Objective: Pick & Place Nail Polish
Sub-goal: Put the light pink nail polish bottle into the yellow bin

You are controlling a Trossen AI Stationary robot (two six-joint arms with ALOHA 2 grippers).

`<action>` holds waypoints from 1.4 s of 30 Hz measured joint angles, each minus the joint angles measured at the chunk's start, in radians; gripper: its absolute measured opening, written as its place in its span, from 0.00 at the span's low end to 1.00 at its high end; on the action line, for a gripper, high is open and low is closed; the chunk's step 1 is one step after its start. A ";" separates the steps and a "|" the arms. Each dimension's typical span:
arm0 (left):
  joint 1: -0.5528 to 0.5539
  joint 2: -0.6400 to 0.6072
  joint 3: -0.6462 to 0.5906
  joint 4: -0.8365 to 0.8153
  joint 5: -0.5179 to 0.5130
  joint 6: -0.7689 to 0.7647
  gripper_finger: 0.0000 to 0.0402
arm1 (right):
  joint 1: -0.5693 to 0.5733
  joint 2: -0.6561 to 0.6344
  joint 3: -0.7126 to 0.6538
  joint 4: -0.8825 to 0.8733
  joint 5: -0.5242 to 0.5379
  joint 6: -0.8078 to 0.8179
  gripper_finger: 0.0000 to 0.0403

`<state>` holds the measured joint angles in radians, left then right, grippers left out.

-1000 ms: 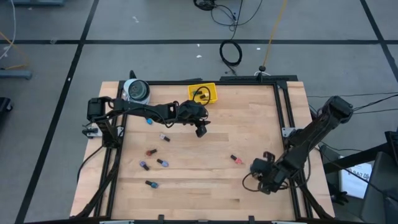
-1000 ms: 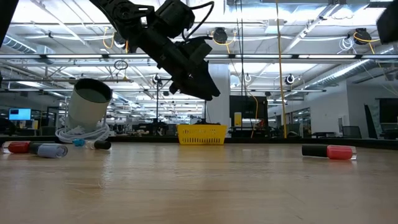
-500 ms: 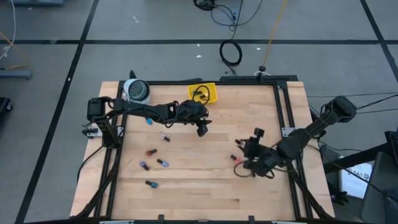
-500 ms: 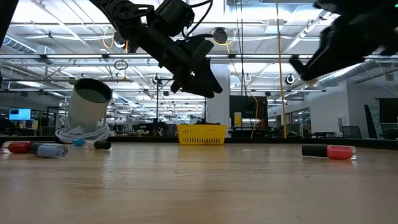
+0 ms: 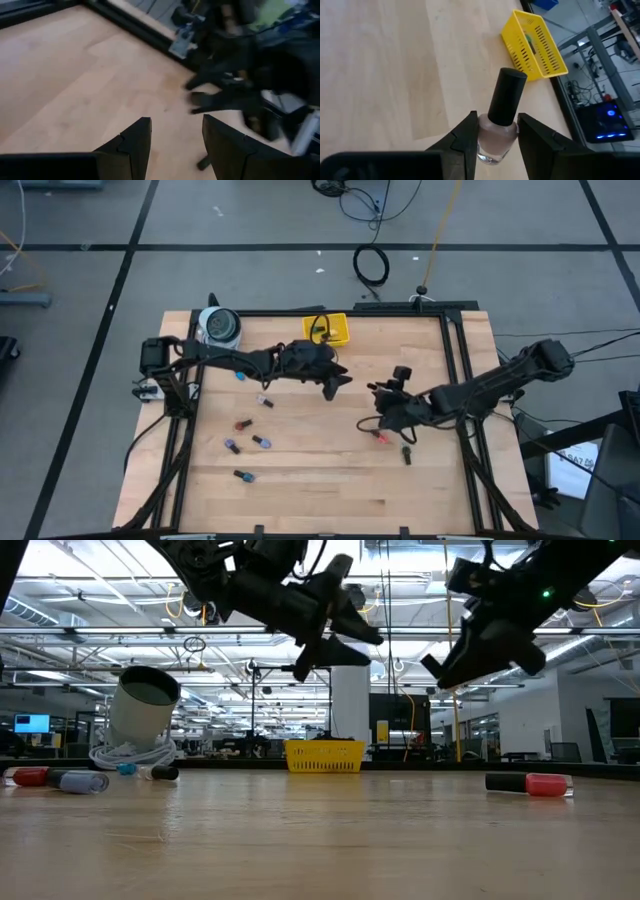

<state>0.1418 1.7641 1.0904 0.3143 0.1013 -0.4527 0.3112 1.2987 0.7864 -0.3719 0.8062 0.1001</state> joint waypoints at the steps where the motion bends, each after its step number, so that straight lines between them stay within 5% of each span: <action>1: -0.003 0.000 0.000 0.007 0.008 0.005 0.43 | -0.009 0.006 0.000 0.009 0.000 -0.016 0.26; 6: -0.015 0.000 0.000 0.004 0.015 0.006 0.45 | -0.038 0.014 0.000 0.043 -0.020 -0.073 0.26; 20: -0.060 0.090 0.009 0.108 -0.073 0.024 0.78 | -0.044 0.014 0.002 0.136 -0.078 -0.143 0.26; 25: -0.071 0.095 0.054 0.109 -0.089 0.094 0.77 | -0.044 0.014 0.002 0.155 -0.077 -0.147 0.26; 33: -0.086 0.091 0.079 0.105 -0.108 0.455 0.72 | -0.065 0.012 0.002 0.201 -0.080 -0.117 0.26; 42: -0.108 0.005 0.080 0.091 -0.075 0.618 0.71 | -0.075 -0.023 0.002 0.255 -0.209 -0.111 0.26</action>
<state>0.0336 1.7694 1.1702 0.4057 0.0261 0.1649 0.2363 1.2757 0.7879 -0.1172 0.5972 -0.0114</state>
